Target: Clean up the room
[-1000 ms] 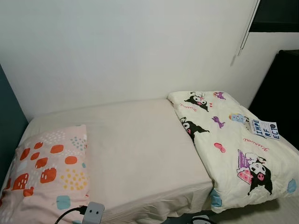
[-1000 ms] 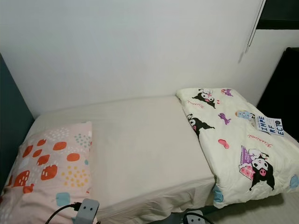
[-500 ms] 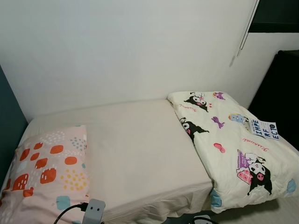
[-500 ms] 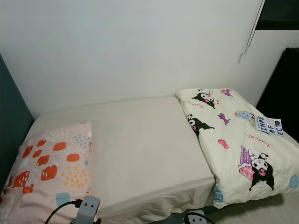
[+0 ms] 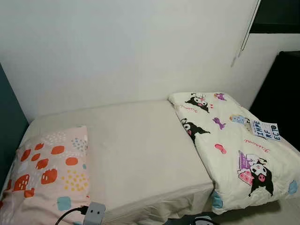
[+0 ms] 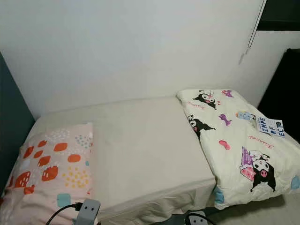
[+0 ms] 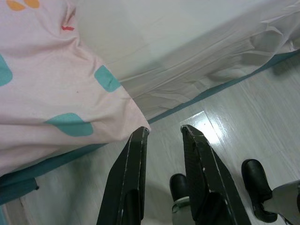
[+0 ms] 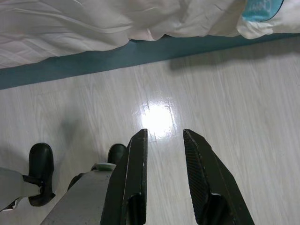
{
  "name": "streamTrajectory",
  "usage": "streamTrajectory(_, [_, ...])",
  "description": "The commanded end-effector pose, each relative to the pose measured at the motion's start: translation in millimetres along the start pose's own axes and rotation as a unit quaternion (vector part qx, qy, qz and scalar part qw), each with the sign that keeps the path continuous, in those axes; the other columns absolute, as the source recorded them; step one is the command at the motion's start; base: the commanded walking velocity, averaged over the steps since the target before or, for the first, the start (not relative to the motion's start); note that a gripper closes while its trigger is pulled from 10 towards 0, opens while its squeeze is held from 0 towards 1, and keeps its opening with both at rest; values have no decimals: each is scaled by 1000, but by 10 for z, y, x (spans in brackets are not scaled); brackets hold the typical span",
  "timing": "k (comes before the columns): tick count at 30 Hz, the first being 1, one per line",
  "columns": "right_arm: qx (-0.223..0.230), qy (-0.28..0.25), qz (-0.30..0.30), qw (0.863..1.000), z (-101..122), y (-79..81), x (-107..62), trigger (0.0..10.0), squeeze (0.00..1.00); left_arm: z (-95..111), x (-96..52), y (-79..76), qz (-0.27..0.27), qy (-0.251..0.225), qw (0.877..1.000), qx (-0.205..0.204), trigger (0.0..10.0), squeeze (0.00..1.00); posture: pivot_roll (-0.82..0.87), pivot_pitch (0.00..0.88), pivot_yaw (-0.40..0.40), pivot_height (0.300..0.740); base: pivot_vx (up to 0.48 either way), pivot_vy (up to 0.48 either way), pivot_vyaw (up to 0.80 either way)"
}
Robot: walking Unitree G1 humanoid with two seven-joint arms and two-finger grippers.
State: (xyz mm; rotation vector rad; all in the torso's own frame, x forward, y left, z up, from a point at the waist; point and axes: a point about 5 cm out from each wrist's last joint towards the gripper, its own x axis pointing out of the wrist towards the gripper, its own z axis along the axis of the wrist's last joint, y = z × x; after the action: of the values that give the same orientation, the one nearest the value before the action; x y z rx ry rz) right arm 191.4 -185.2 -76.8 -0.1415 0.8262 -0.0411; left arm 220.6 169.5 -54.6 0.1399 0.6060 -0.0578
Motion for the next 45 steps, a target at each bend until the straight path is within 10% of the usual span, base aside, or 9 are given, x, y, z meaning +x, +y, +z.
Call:
streamTrajectory(1, [0,7,0,1000,-20,1,-2,10000,0,-34,-5,-44,-9,11,1000,0,10000,0,-10,45,-40,740,0,0,0])
streamTrajectory(45, [-4,1,7,1000,9,35,4,10000,0,-105,-45,-18,-2,16,1000,-4,10000,0,-4,67,-44,740,0,0,0])
